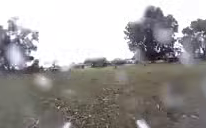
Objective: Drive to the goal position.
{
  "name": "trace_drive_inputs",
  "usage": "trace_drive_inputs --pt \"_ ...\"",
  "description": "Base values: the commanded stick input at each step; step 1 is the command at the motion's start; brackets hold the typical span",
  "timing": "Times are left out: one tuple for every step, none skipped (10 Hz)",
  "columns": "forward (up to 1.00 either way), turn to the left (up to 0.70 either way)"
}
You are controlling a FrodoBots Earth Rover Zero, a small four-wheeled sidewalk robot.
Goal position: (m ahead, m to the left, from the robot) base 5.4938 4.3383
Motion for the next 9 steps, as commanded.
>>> trace_drive_inputs --pt "1.0 0.15" --pt "1.0 0.04" --pt "1.0 0.01" --pt "1.0 0.0" --pt "1.0 0.0" --pt "1.0 0.0" --pt "1.0 0.0" --pt "1.0 0.0" --pt "1.0 0.0"
